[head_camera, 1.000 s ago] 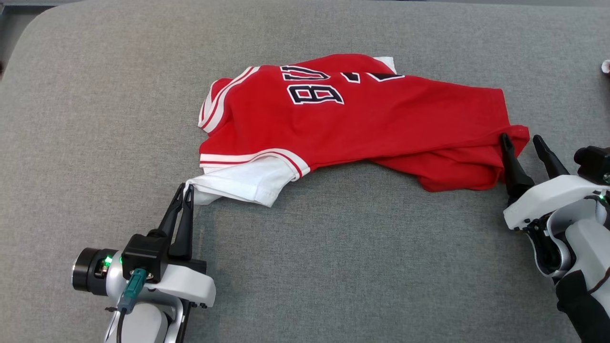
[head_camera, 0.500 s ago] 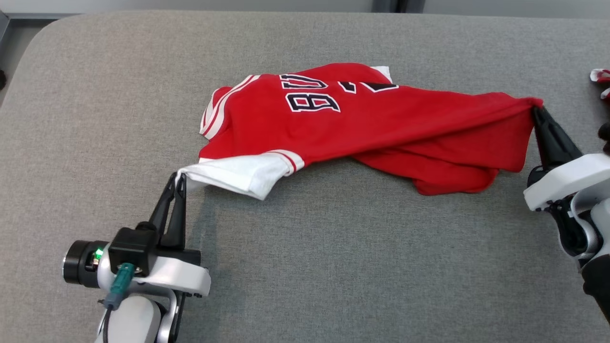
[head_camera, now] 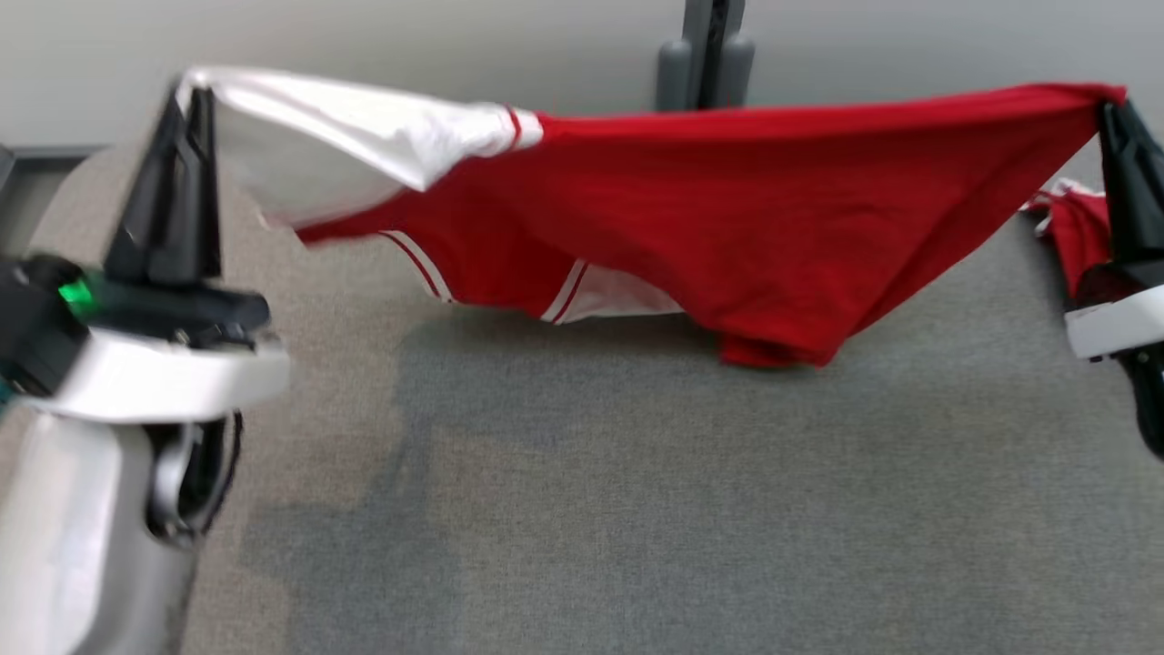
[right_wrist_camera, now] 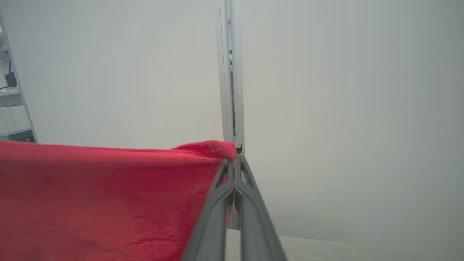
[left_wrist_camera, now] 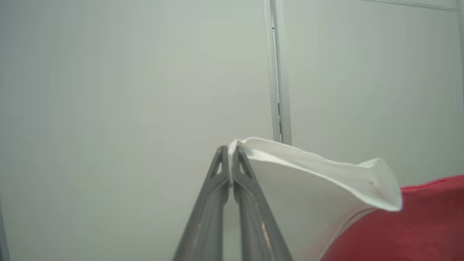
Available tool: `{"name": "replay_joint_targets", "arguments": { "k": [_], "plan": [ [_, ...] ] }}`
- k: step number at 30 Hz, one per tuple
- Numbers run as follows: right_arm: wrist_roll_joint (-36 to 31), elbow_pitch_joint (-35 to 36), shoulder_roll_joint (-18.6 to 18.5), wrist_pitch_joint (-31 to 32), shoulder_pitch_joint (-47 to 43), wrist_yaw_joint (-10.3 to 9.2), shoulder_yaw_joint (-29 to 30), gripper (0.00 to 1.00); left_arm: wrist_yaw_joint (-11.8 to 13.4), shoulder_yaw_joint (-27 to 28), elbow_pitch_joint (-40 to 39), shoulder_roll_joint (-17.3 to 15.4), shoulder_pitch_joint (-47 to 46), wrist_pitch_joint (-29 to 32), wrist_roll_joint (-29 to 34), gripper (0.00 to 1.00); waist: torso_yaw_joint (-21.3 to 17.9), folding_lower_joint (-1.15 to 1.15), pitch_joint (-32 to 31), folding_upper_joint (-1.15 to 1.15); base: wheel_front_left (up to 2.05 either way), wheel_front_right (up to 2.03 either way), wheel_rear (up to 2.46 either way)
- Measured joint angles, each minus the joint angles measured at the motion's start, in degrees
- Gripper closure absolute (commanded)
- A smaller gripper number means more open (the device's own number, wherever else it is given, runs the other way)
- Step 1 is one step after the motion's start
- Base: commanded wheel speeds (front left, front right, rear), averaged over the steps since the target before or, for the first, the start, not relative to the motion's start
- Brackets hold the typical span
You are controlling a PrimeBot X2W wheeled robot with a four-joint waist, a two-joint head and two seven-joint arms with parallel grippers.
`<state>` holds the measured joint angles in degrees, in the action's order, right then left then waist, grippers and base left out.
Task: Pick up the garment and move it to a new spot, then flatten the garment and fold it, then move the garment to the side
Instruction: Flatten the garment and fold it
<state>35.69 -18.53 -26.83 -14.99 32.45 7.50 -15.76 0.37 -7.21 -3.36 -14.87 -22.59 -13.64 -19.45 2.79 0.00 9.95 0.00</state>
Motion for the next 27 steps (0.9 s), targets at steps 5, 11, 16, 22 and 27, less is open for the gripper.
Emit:
{"name": "replay_joint_targets", "arguments": {
  "k": [5, 11, 16, 22, 27],
  "plan": [
    [-0.41, 4.59, -2.26, 0.0, 1.97, 0.0, 0.67, 1.0, -2.57, 0.42, -2.19, -2.43, -7.88, 4.99, -2.3, 1.0, -1.31, 0.0, -3.46, 0.0, 0.0, 0.0, 0.0],
    [-1.14, 8.34, -6.14, 2.55, 9.87, 0.0, 2.69, 1.0, -4.97, -1.13, -2.48, -4.19, -18.17, 12.0, -5.46, 1.0, -3.11, 0.0, -6.84, 0.0, 0.0, 0.0, 0.0],
    [-2.65, 8.28, -8.04, 5.39, 14.0, 0.0, 3.79, 1.0, -5.83, -1.76, -0.79, -4.94, -23.73, 14.73, -6.7, 1.0, -3.15, 0.0, -6.98, 0.0, 0.0, 0.0, 0.0],
    [-2.77, 3.97, -7.2, 7.93, 17.64, 0.0, 1.0, 1.0, -6.73, -3.27, 7.93, -5.61, -29.78, 14.62, -7.76, 1.0, -2.76, 0.0, -5.09, 0.0, 0.0, 0.0, 0.0],
    [-4.89, -2.97, -5.38, 7.86, 24.6, 0.0, -3.77, 1.0, -7.2, -6.66, 17.94, -5.59, -37.85, 11.5, -4.19, 1.0, -2.6, 0.0, -1.48, 0.0, 0.0, 0.0, 0.0]
  ]
}}
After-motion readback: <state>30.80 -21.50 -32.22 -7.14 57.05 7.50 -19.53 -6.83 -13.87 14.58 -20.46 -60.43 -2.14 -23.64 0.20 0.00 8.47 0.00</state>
